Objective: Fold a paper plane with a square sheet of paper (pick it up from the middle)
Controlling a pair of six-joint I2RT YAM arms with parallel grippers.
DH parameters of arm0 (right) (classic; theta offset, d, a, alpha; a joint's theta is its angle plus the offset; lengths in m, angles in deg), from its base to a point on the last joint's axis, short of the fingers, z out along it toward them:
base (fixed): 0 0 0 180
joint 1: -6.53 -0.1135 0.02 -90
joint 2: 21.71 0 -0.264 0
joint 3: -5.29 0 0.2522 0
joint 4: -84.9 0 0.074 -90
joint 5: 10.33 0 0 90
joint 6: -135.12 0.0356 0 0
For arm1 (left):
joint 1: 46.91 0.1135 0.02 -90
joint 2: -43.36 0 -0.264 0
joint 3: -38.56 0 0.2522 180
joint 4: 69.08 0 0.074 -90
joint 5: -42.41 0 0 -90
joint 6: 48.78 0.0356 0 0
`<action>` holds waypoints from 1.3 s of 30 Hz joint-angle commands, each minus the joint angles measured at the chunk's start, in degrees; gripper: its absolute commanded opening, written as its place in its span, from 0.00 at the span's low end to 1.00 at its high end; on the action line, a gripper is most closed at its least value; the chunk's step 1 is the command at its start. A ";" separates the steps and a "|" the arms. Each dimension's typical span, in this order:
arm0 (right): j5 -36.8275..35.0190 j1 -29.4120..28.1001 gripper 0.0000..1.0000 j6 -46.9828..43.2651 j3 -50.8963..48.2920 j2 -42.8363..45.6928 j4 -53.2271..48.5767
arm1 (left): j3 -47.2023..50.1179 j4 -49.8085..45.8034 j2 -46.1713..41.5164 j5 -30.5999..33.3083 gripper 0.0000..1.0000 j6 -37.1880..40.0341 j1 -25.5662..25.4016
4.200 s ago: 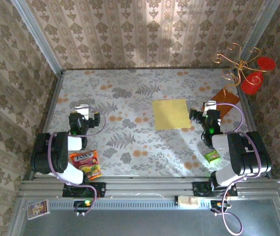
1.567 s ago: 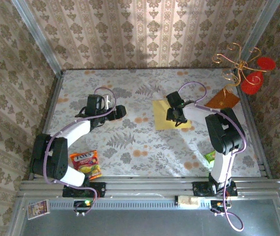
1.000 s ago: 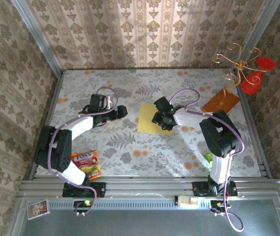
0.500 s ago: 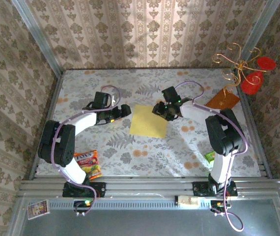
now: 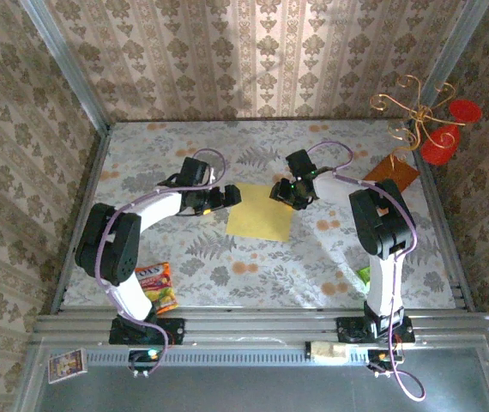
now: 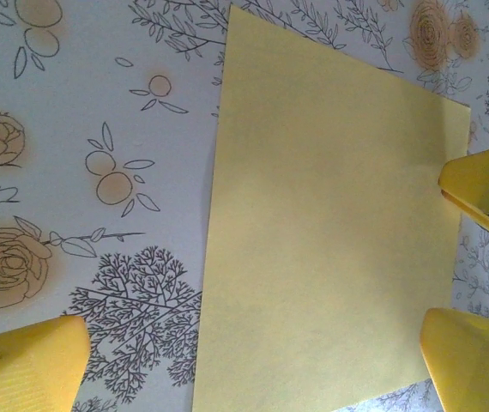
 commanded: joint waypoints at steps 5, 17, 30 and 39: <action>-1.61 -4.23 0.51 10.80 -6.97 3.15 1.39 | -4.80 -7.54 2.45 6.58 1.00 2.71 -3.44; -4.47 -1.68 0.73 9.07 -16.13 18.13 10.51 | -12.48 -20.08 5.66 11.19 1.00 9.00 -11.06; -12.19 3.16 0.91 1.24 -26.15 24.81 10.88 | -31.99 -36.01 20.00 17.56 0.94 16.28 -18.93; -14.31 4.34 0.90 0.23 -28.21 25.23 10.03 | -37.79 -39.52 25.36 19.31 0.86 16.90 -19.23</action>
